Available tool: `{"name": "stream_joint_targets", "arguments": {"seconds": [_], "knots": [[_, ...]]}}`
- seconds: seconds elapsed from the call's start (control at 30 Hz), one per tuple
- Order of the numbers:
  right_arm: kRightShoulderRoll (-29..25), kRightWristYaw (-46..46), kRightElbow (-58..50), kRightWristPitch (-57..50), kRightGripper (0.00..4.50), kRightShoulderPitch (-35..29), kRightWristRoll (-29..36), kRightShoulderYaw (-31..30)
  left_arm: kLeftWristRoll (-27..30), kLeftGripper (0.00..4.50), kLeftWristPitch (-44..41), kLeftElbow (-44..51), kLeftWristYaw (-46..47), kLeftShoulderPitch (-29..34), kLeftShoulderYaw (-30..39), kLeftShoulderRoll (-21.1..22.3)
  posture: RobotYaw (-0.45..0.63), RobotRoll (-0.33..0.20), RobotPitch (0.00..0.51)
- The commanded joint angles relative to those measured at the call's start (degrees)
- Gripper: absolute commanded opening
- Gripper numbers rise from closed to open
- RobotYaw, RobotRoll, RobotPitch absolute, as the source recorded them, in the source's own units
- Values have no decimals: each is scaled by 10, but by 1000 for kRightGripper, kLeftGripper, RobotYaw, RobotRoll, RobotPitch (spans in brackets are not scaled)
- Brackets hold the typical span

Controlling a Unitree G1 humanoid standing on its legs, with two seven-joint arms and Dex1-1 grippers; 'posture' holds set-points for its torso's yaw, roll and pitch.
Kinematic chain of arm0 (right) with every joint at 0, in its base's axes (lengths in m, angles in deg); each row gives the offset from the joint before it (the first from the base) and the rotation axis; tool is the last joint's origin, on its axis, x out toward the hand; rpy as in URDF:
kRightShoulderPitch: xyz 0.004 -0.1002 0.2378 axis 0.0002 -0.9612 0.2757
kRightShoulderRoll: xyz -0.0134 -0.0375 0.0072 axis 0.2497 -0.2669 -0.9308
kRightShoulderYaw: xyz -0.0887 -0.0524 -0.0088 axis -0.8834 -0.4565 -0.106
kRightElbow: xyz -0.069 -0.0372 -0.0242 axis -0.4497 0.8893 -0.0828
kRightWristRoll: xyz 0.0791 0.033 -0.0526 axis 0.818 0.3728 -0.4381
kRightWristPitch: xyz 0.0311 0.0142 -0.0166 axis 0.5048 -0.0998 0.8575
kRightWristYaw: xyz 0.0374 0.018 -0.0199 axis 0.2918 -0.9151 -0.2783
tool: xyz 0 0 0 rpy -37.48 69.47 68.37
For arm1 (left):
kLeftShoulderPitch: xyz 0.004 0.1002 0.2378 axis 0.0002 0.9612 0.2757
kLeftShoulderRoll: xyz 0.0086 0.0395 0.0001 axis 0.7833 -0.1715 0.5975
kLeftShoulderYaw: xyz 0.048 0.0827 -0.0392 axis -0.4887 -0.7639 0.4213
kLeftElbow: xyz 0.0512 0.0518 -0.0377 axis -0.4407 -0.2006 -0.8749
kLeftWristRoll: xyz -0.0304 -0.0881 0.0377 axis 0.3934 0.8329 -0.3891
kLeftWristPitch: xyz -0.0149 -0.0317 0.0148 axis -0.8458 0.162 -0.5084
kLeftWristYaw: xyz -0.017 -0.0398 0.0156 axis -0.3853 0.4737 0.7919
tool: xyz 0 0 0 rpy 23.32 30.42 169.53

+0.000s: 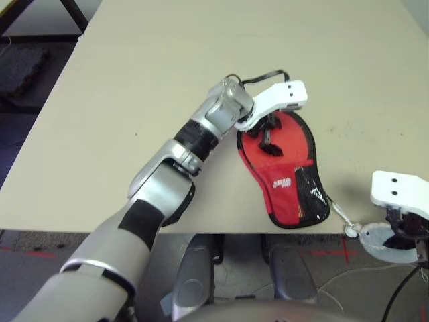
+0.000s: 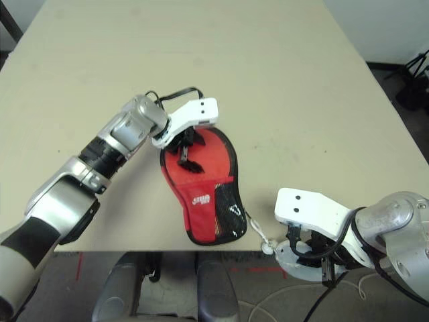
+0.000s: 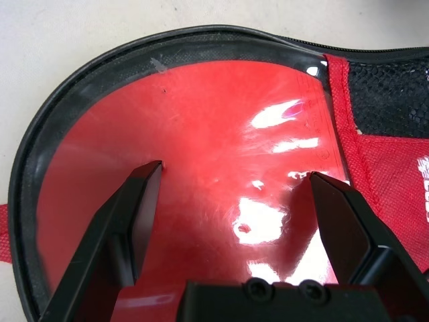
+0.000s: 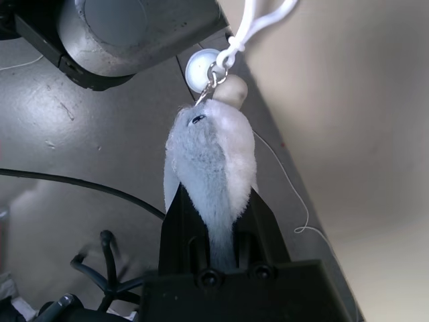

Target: Store the ping-pong paddle in its case and zip it.

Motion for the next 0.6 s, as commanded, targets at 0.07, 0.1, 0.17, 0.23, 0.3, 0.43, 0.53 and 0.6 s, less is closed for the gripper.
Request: {"name": "stream_joint_targets", "arguments": {"seconds": [0.07,0.1,0.17,0.23,0.3,0.43,0.53,0.6], "knots": [[-1,6,1,18,133,-23,3,19,-15,4500,-16,-35,-5,32,-31,-1,-138,0,293],[-2,8,4,22,133,-26,1,19,-15,4500,-16,-36,-5,32,-31,-1,-137,0,293],[6,23,18,22,133,-5,13,16,-14,4500,-14,-34,-2,34,-28,-1,-135,0,289],[19,38,33,-2,854,37,41,15,-11,4500,-14,-28,6,36,-21,0,-135,0,285],[57,60,85,-87,1462,186,115,16,6,4500,-25,2,27,40,13,5,-133,0,280],[227,165,238,-251,2715,519,171,31,51,4500,-83,85,72,58,98,23,-121,0,277],[383,303,335,-253,3605,651,136,131,87,4500,-130,132,133,73,174,32,-98,0,278],[458,397,373,-185,4235,677,111,190,99,4500,-134,149,186,86,218,41,-78,0,283]]}}
